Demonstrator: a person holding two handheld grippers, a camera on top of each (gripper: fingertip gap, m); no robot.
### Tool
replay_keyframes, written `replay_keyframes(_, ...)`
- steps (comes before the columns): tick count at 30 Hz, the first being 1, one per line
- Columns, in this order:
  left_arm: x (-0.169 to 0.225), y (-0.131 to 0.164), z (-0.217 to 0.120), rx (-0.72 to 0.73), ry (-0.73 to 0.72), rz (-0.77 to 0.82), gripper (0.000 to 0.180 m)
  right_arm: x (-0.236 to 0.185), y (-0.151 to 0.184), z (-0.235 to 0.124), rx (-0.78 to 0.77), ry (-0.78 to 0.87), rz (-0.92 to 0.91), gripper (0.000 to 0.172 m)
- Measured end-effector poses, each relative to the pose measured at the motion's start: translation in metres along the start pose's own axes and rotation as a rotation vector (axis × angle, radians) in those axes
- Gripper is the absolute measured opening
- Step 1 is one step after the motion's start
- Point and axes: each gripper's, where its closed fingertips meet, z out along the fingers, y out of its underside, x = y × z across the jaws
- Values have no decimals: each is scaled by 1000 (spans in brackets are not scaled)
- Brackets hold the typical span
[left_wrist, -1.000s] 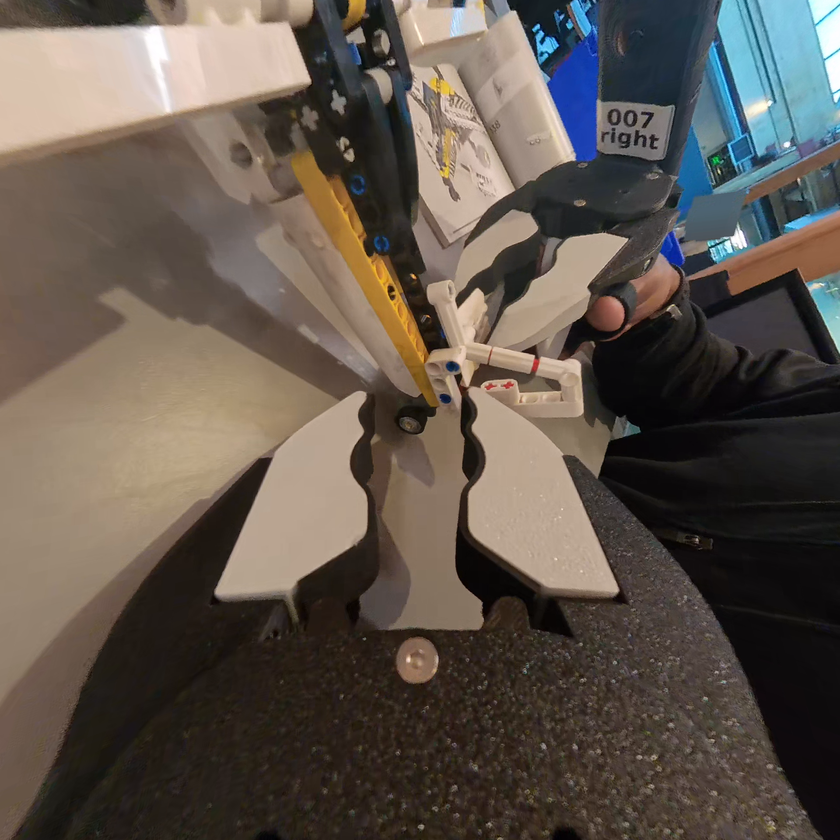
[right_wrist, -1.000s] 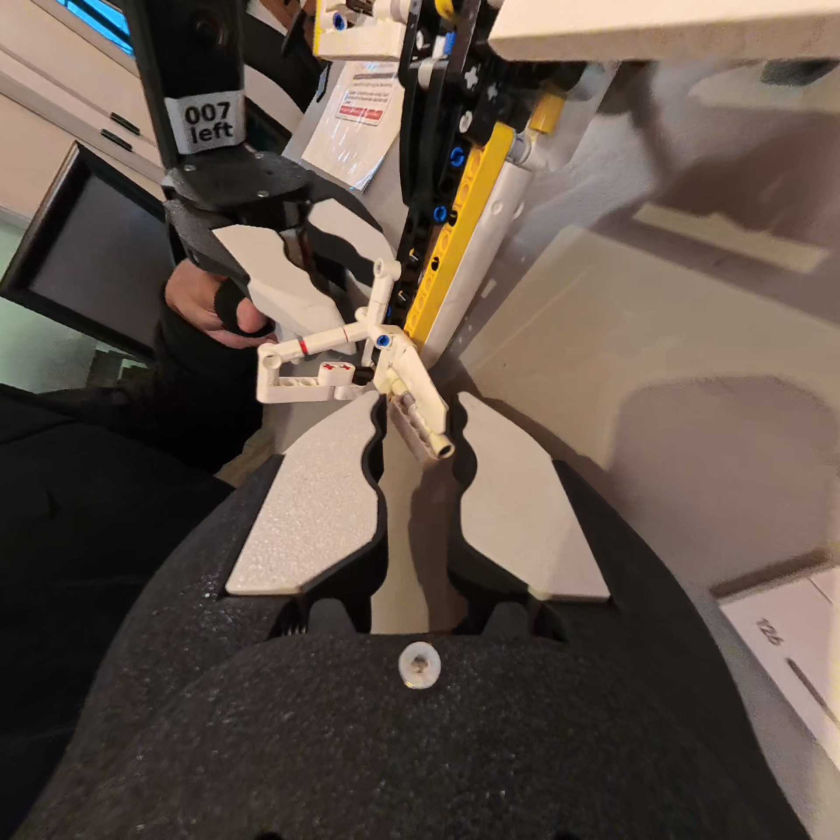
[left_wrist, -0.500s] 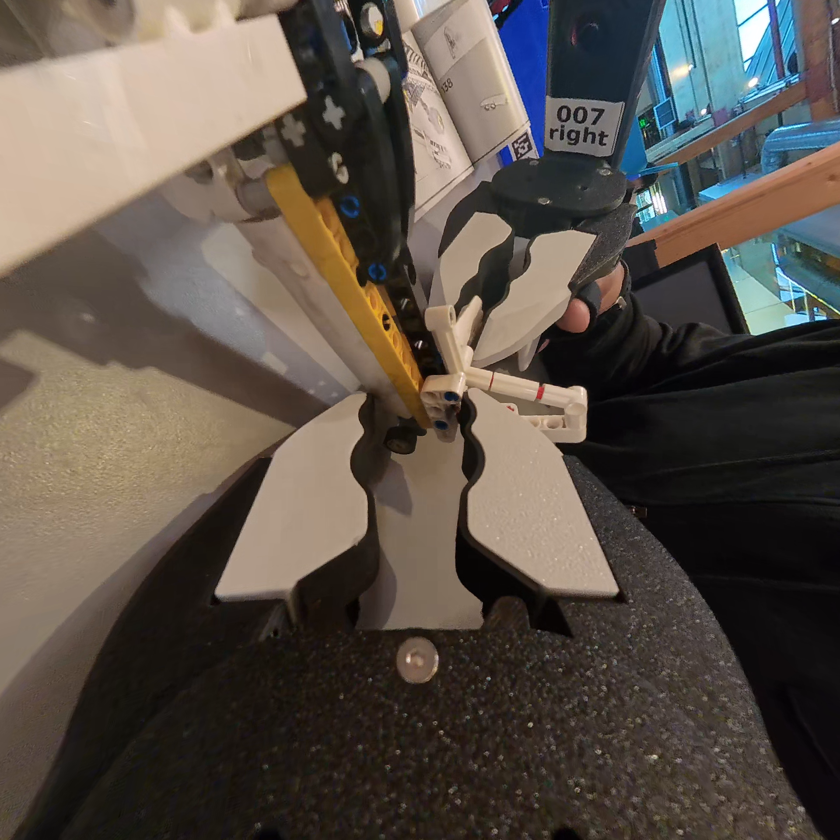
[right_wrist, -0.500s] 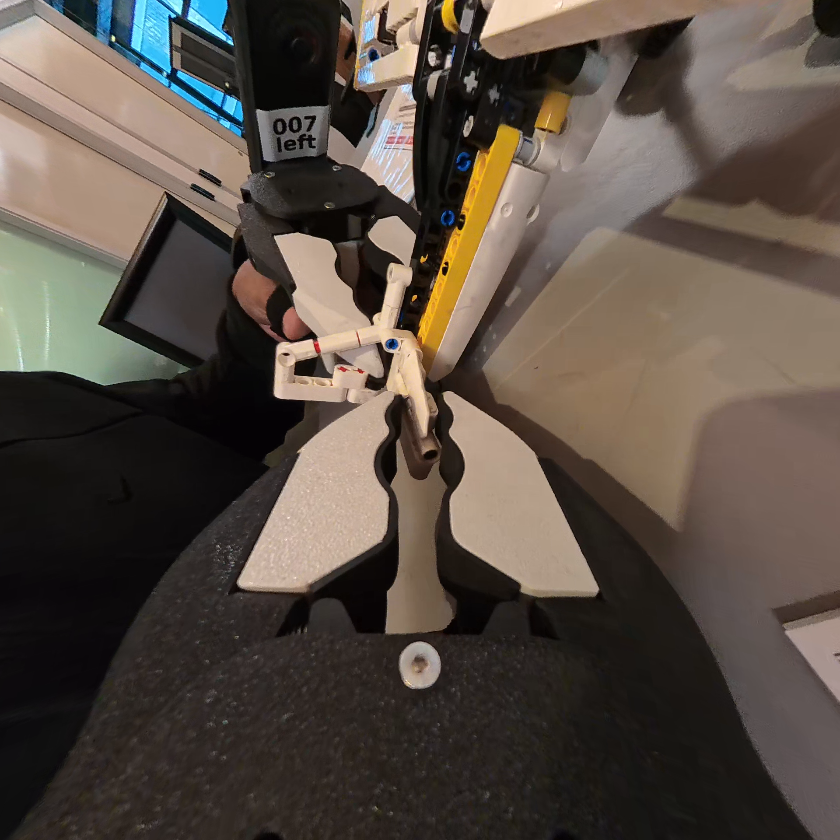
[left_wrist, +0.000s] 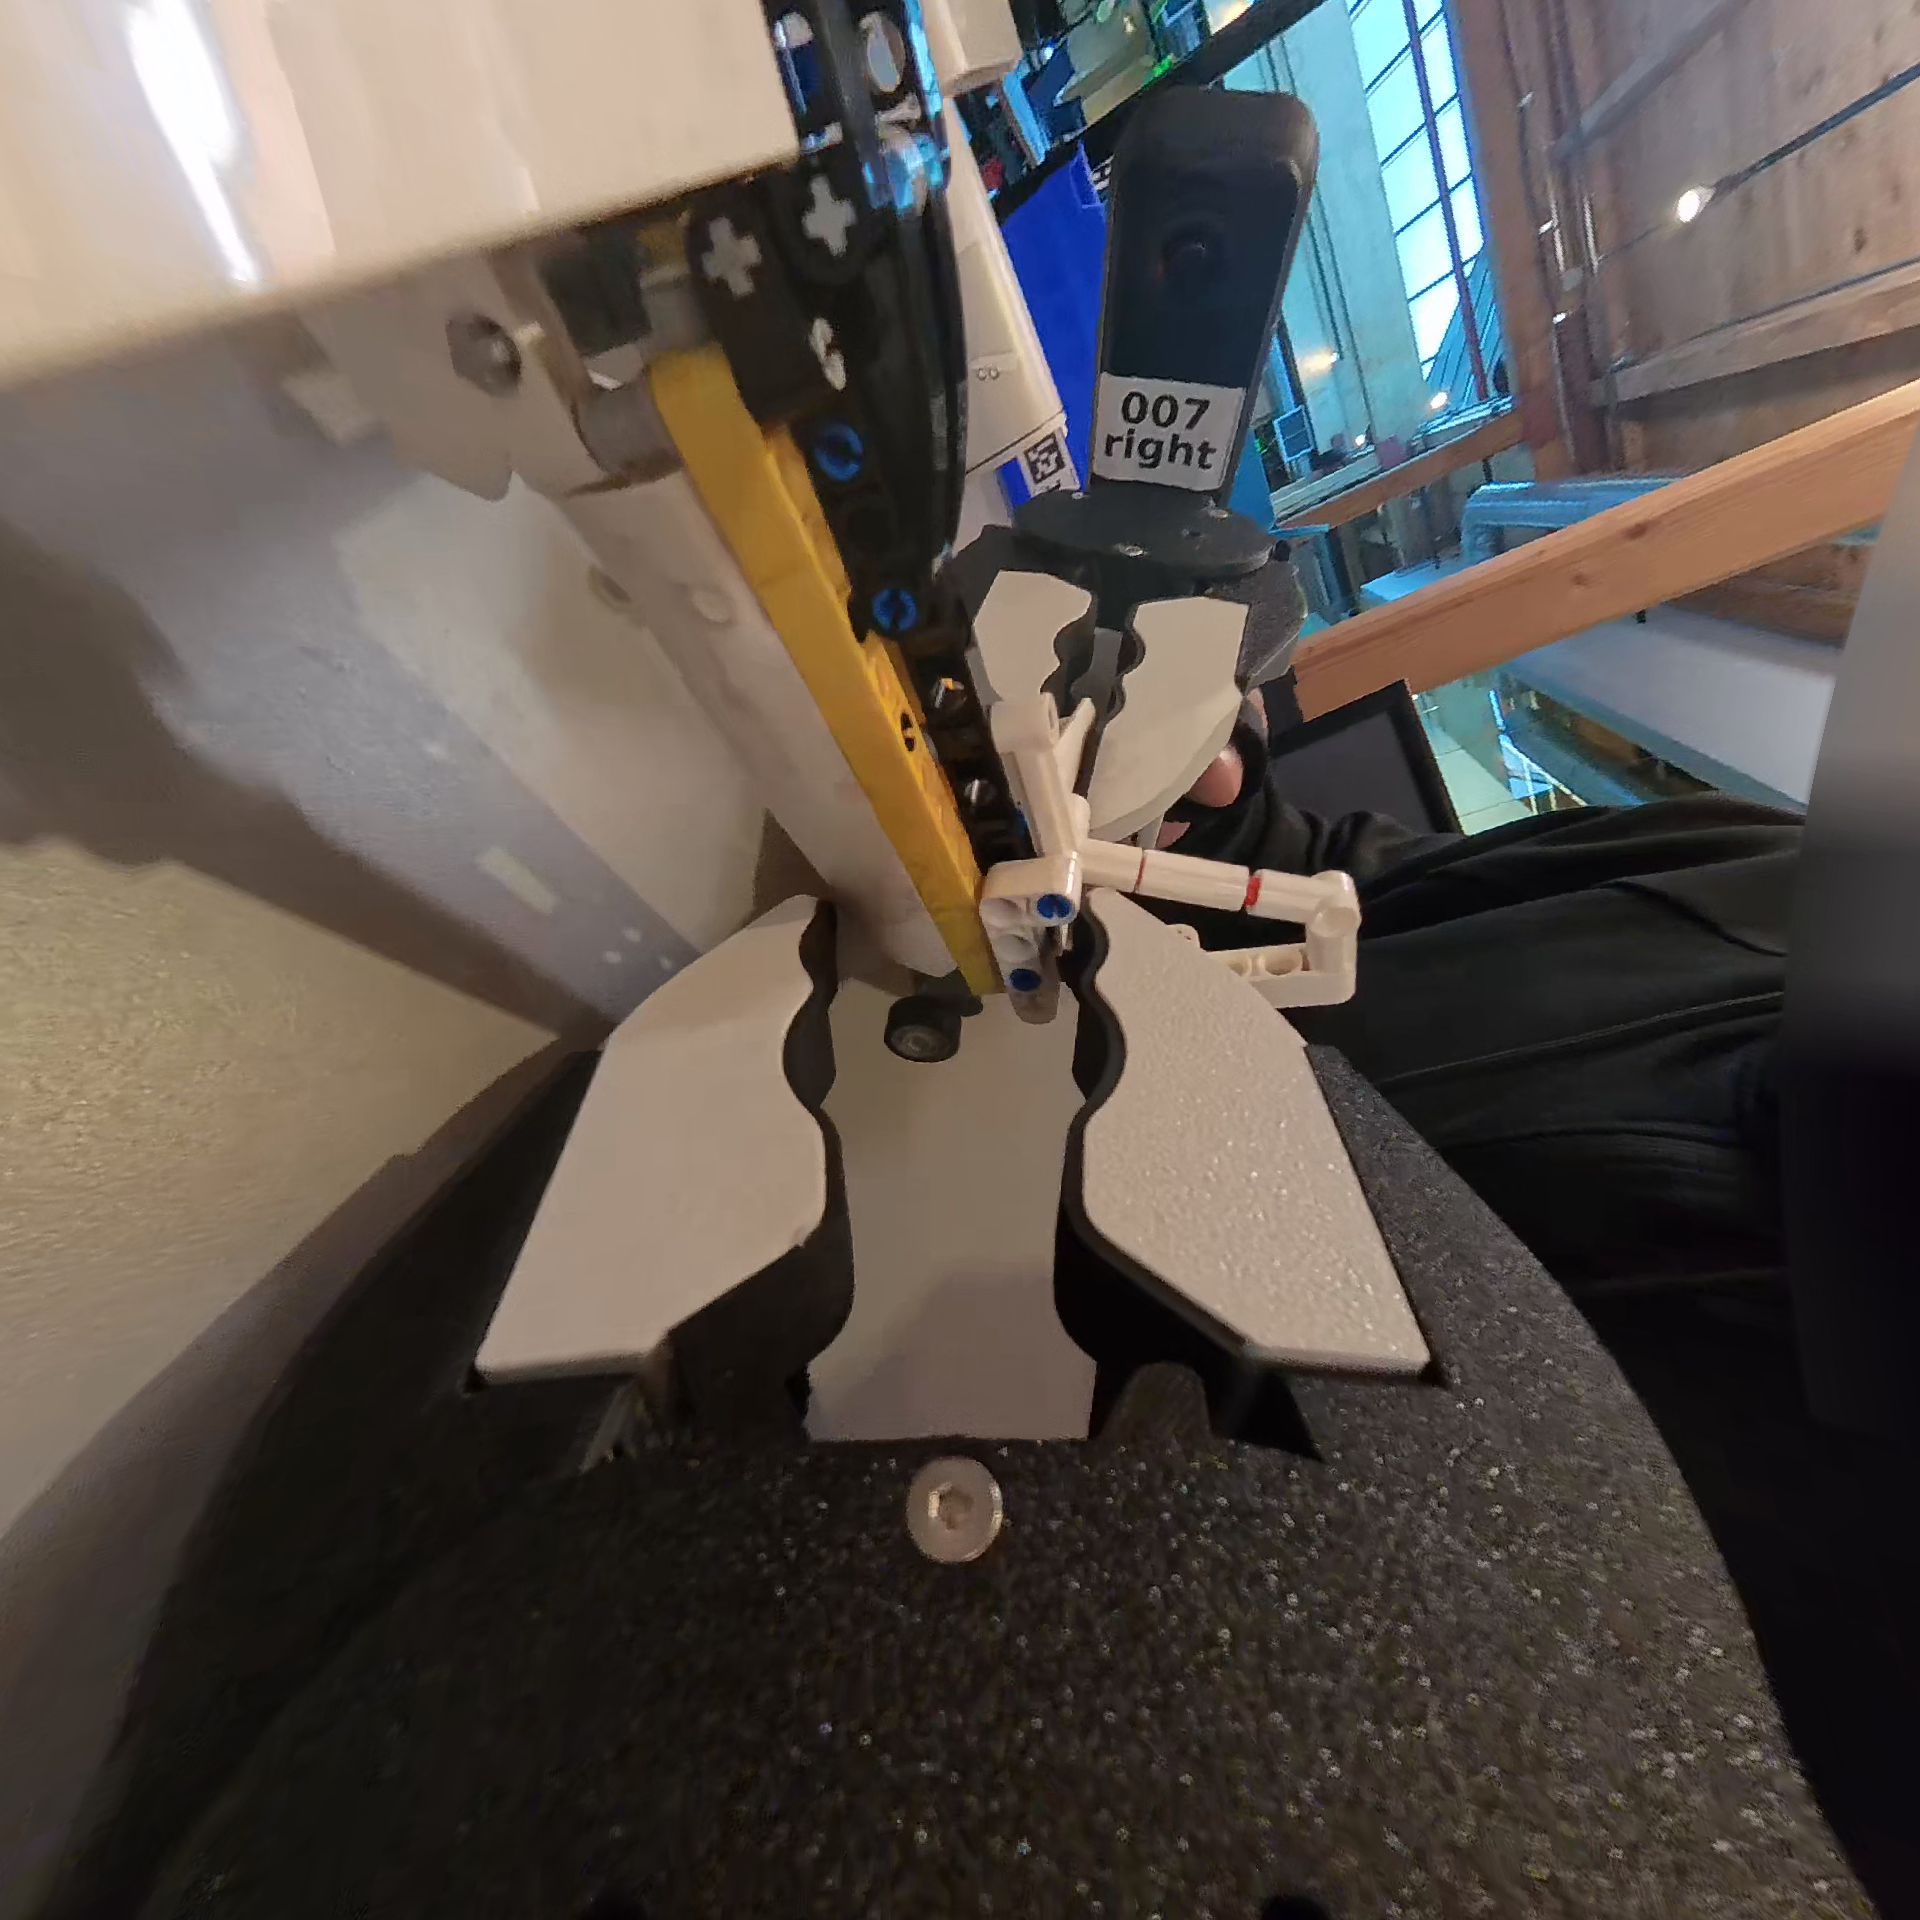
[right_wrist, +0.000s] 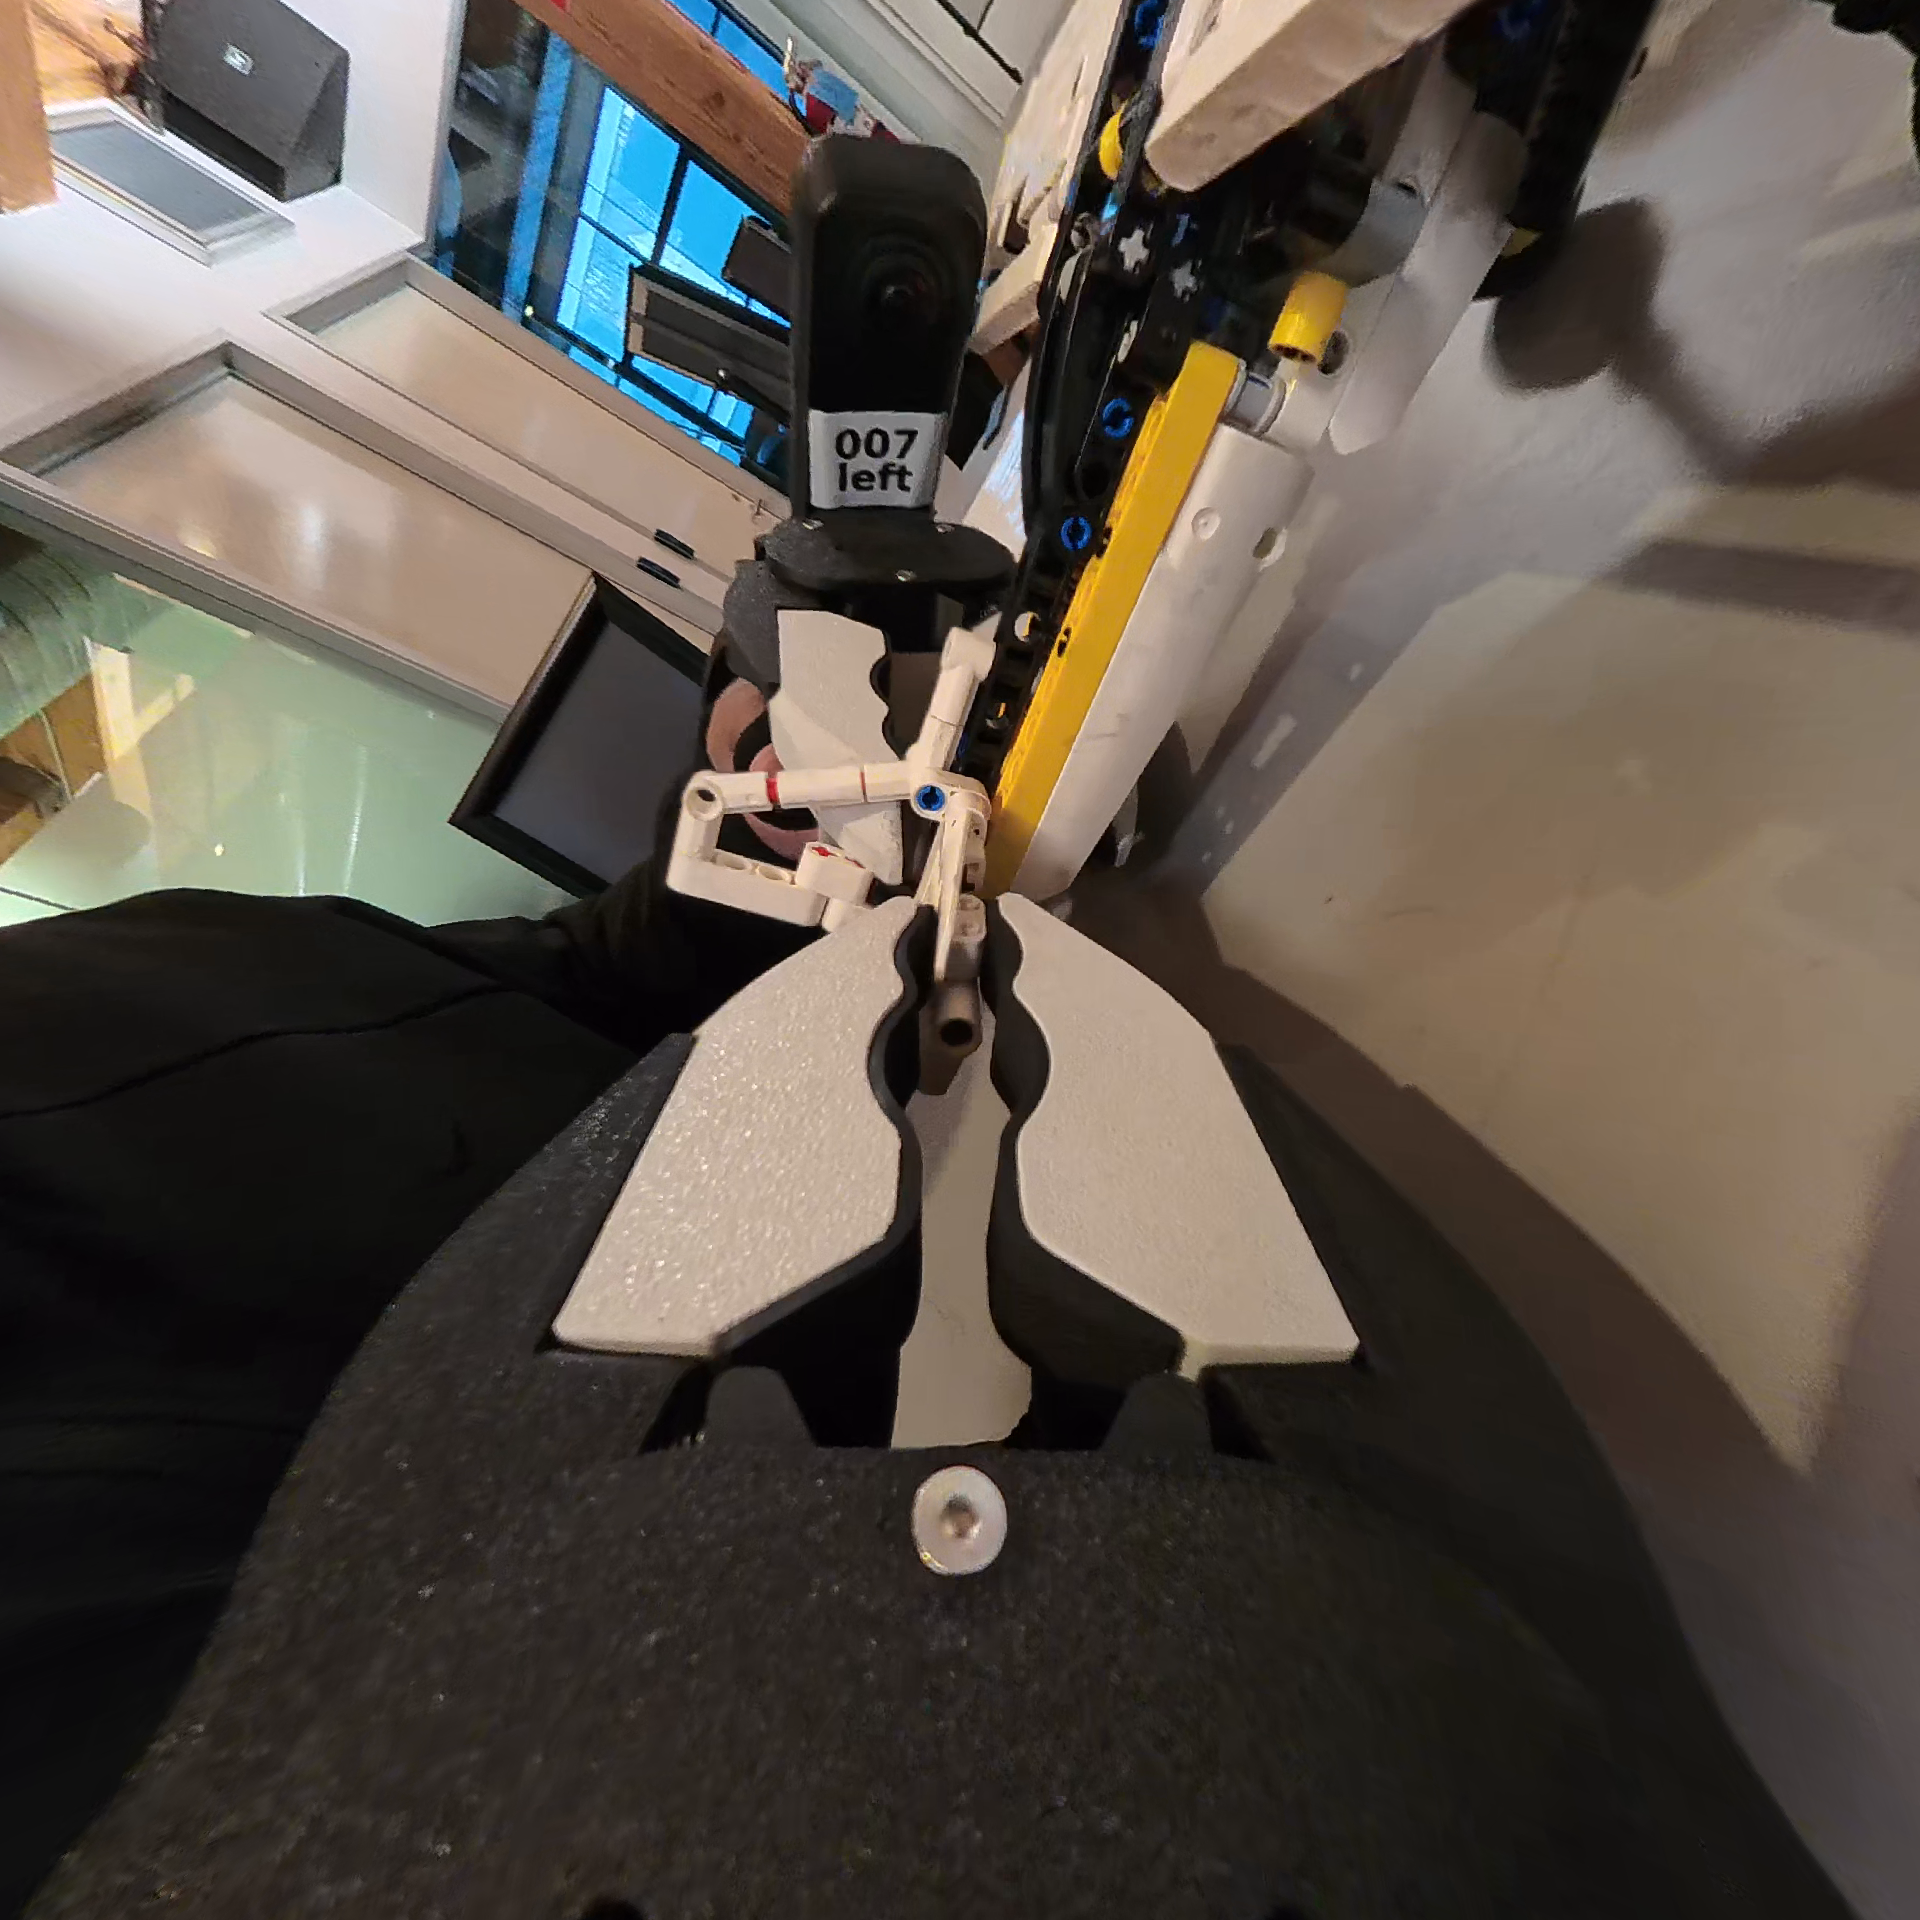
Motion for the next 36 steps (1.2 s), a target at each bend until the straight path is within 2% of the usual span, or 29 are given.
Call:
replay_keyframes(9,8,-7,0,75,48,-3,58,-14,-9,-2,36,-57,3,8)
replay_keyframes(14,16,-9,-1,111,99,-11,59,-21,-12,-3,54,-90,6,8)
replay_keyframes(18,25,-13,-4,141,162,8,58,-24,-14,-3,70,-118,32,8)
replay_keyframes(29,16,-9,-2,107,80,-101,57,-18,-15,-3,95,-67,4,8)
replay_keyframes(36,21,-11,-1,148,120,-92,46,-16,-15,-5,112,-66,6,8)
